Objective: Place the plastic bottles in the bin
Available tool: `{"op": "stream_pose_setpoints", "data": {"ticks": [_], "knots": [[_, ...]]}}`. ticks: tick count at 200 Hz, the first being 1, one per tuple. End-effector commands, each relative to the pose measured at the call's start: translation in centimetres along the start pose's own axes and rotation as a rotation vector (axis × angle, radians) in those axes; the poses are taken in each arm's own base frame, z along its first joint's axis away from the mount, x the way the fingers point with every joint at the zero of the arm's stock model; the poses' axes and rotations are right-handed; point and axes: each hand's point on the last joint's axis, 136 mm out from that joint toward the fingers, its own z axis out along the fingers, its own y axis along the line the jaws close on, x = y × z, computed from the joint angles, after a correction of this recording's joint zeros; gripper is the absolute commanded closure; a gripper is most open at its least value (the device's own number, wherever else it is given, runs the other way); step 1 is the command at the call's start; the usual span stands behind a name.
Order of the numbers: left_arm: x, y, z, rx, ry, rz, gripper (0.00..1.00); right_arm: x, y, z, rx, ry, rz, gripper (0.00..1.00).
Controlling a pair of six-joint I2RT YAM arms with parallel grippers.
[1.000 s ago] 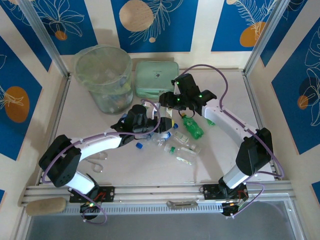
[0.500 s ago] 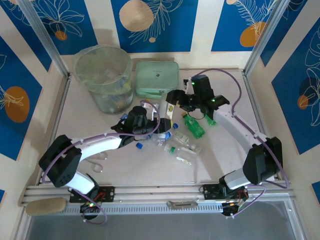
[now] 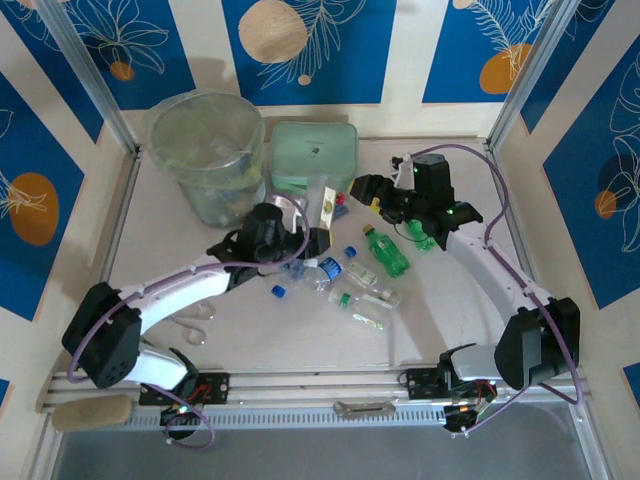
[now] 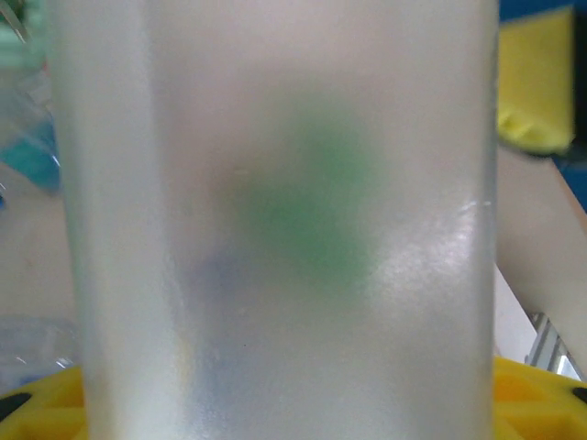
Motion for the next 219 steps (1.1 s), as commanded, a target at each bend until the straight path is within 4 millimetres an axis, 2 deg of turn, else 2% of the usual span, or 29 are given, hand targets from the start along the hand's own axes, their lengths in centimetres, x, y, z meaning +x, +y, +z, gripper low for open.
{"op": "stream_pose_setpoints", "data": {"ticks": [1, 41, 80, 113, 164, 187, 219], "knots": [[-6.0, -1.0, -3.1, -0.022, -0.121, 0.098, 0.5, 0.7, 0.4, 0.2, -0.026, 0.024, -0.008, 0.19], [-12.8, -0.3, -6.5, -0.096, -0.214, 0.192, 0.51, 1.8, 0.6, 1.1, -0.014, 0.046, -0.045, 0.0], [-19.2, 2.2, -10.5, -0.228, -0.291, 0.282, 0.51, 2.5, 1.0, 1.5, 0.006, 0.054, -0.087, 0.01], [-23.1, 5.2, -13.4, -0.386, -0.3, 0.355, 0.51, 3.0, 1.0, 1.8, 0.013, 0.07, -0.096, 0.01], [-26.6, 10.6, -16.5, -0.61, -0.262, 0.427, 0.51, 3.6, 0.4, 1.9, 0.04, 0.097, -0.098, 0.01], [-27.0, 13.6, -17.3, -0.705, -0.236, 0.418, 0.52, 3.8, 0.4, 1.8, 0.041, 0.105, -0.1, 0.01], [-26.2, 17.1, -16.5, -0.743, -0.183, 0.363, 0.52, 4.0, 0.6, 1.5, 0.041, 0.116, -0.112, 0.01]]}}
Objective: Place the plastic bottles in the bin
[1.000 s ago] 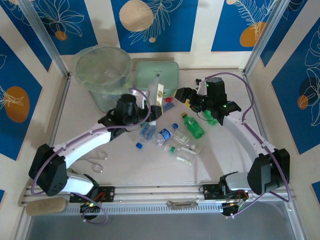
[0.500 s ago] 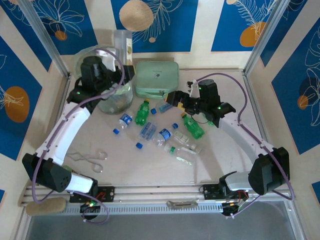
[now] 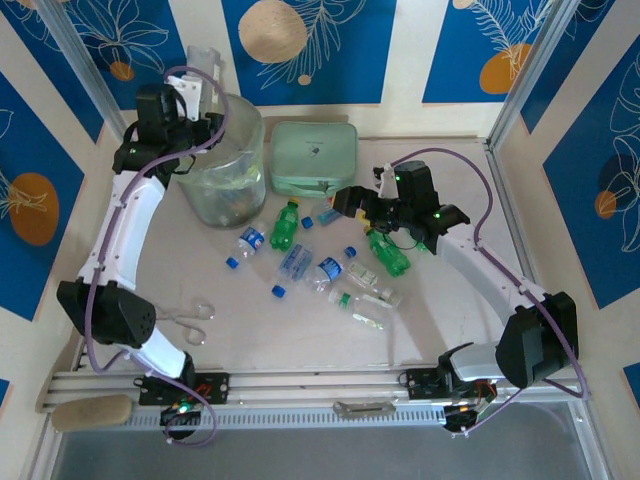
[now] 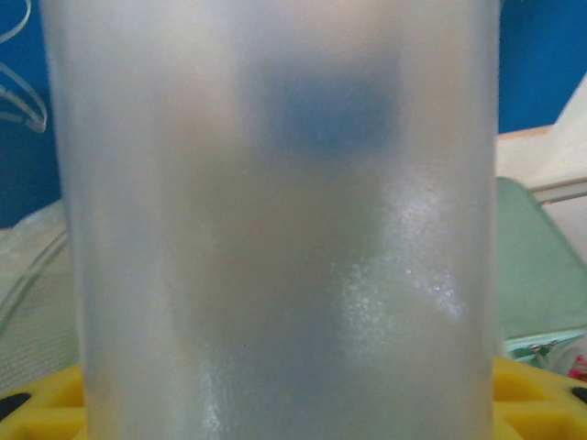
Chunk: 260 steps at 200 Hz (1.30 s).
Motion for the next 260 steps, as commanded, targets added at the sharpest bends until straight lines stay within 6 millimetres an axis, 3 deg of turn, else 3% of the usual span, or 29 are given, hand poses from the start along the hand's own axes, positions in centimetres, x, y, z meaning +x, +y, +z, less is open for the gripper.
{"op": "stream_pose_setpoints", "data": {"ticks": [1, 55, 103, 137, 185, 229, 260], "knots": [[1.0, 1.9, 1.0, -0.055, 0.054, 0.02, 0.52, 0.5, 0.3, -0.1, 0.006, 0.026, -0.021, 0.01], [4.6, 2.7, 4.1, -0.059, 0.164, -0.015, 0.5, 1.3, -0.1, -0.7, 0.021, 0.03, -0.015, 0.01], [4.9, 2.7, 4.4, -0.058, 0.168, -0.032, 0.44, 1.4, -0.6, -1.4, 0.054, 0.018, -0.025, 0.01], [5.0, 2.7, 4.2, -0.06, 0.168, -0.053, 0.31, 1.3, -0.6, -1.4, 0.054, 0.015, -0.027, 0.01], [3.4, 2.1, 1.8, -0.04, 0.111, -0.087, 0.16, 1.3, -1.0, -1.8, 0.074, 0.004, -0.028, 0.01], [0.8, 0.1, -2.4, 0.064, -0.019, -0.172, 0.0, 1.0, -1.7, -1.7, 0.086, -0.007, -0.021, 0.01], [-0.3, -2.3, -5.3, 0.202, -0.115, -0.282, 0.0, 0.7, -2.0, -1.7, 0.088, -0.012, -0.015, 0.01]]}}
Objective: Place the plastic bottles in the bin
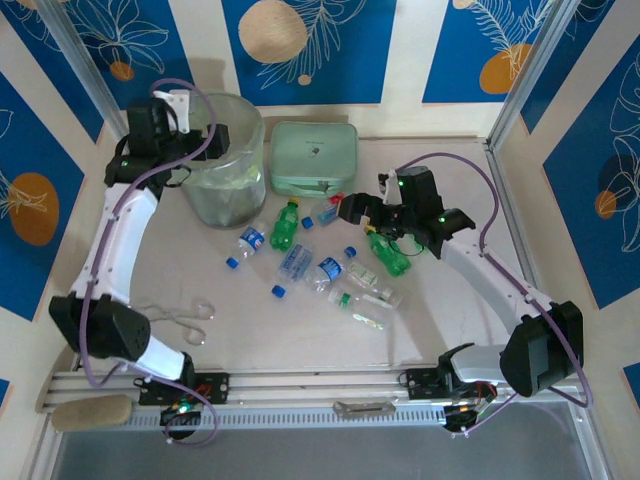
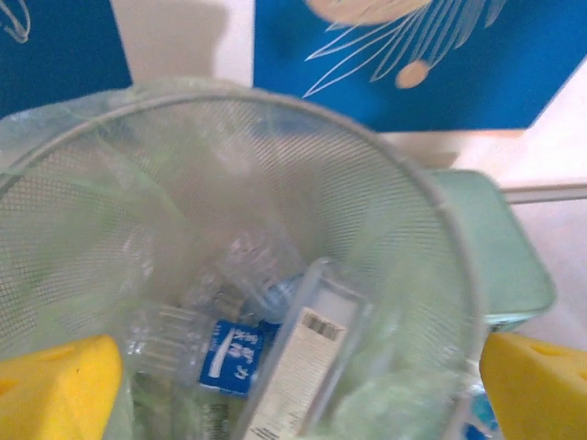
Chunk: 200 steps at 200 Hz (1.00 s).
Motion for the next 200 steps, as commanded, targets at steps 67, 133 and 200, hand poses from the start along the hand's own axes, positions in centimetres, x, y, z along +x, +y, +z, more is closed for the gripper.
{"op": "stream_pose_setpoints", "data": {"ticks": [67, 133, 200], "knots": [[2.5, -9.2, -6.1, 0.472, -0.18, -0.27, 0.01, -1.4, -2.6, -0.9, 0.093, -0.034, -0.028, 0.01], [12.5, -15.8, -5.3, 0.555, 0.02, -0.27, 0.0, -3.3, -11.2, -2.2, 0.479, 0.009, -0.145, 0.01], [19.4, -20.7, -2.3, 0.6, 0.203, -0.238, 0.0, -5.4, -18.0, -3.1, 0.752, 0.129, -0.261, 0.0]]}}
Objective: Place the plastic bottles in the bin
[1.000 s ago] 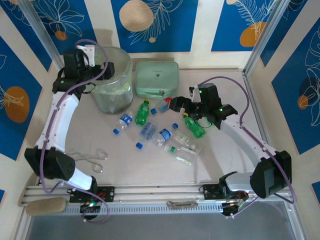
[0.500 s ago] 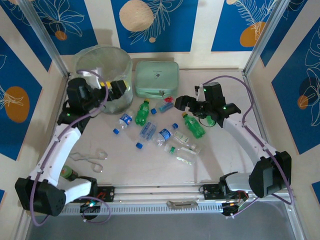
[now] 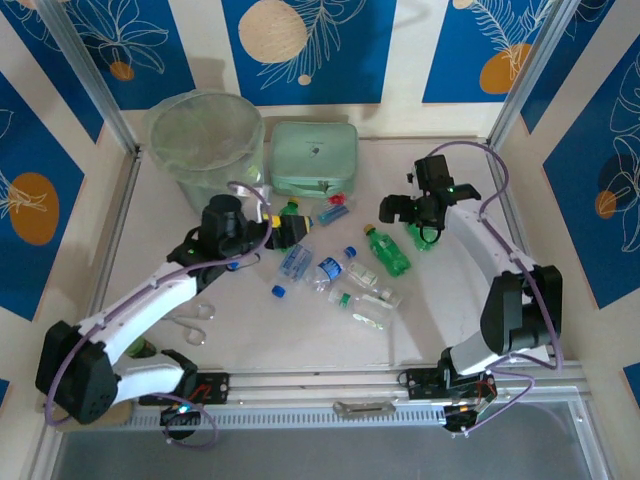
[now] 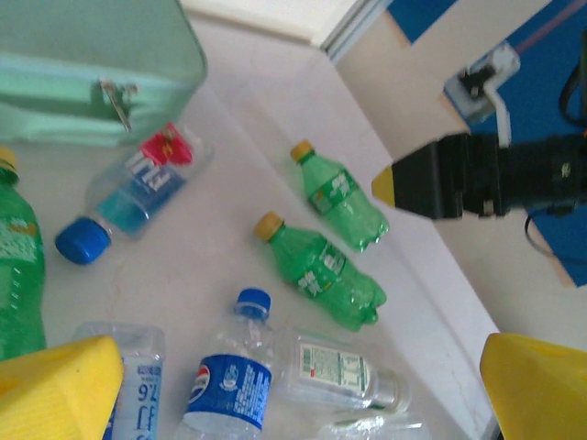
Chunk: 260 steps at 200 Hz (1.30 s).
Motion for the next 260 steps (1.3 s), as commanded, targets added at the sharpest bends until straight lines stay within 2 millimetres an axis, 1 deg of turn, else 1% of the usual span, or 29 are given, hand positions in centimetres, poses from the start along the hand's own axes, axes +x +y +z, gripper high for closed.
{"op": "stream_pose_setpoints", "data": {"ticks": [1, 17, 28, 54, 92, 117, 143, 185, 200, 237, 260], "knots": [[-0.2, -0.9, 1.1, 0.016, -0.017, 0.015, 0.0, -0.5, -2.5, 0.4, 0.127, 0.044, -0.109, 0.0], [0.4, -1.0, 1.8, 0.011, 0.006, 0.025, 0.0, -0.9, -3.4, 1.1, 0.153, 0.068, -0.114, 0.0], [0.9, -0.9, 2.2, 0.0, 0.023, 0.027, 0.0, -1.1, -3.7, 1.6, 0.152, 0.082, -0.112, 0.01], [1.9, 0.0, 2.6, -0.037, 0.051, 0.015, 0.0, -1.2, -4.1, 3.5, 0.156, 0.122, -0.132, 0.03], [2.7, 1.4, 2.0, -0.103, 0.062, -0.009, 0.0, -1.8, -5.0, 6.1, 0.159, 0.165, -0.145, 0.06], [2.9, 1.5, 1.5, -0.11, 0.058, -0.01, 0.0, -2.2, -5.6, 7.6, 0.152, 0.189, -0.139, 0.09], [3.0, 1.7, 1.2, -0.12, 0.055, -0.01, 0.0, -2.3, -6.2, 9.2, 0.143, 0.22, -0.132, 0.12], [2.8, 1.7, 1.0, -0.127, 0.052, -0.003, 0.0, -2.0, -7.1, 10.6, 0.149, 0.263, -0.124, 0.19], [2.7, 1.6, 0.9, -0.128, 0.049, -0.003, 0.0, -1.6, -7.1, 10.9, 0.135, 0.273, -0.111, 0.21], [2.5, 1.5, 1.0, -0.125, 0.046, -0.001, 0.0, -0.6, -7.3, 11.6, 0.13, 0.3, -0.092, 0.22], [2.4, 1.5, 0.9, -0.127, 0.046, -0.002, 0.0, -0.2, -7.3, 12.0, 0.125, 0.312, -0.077, 0.26]]}}
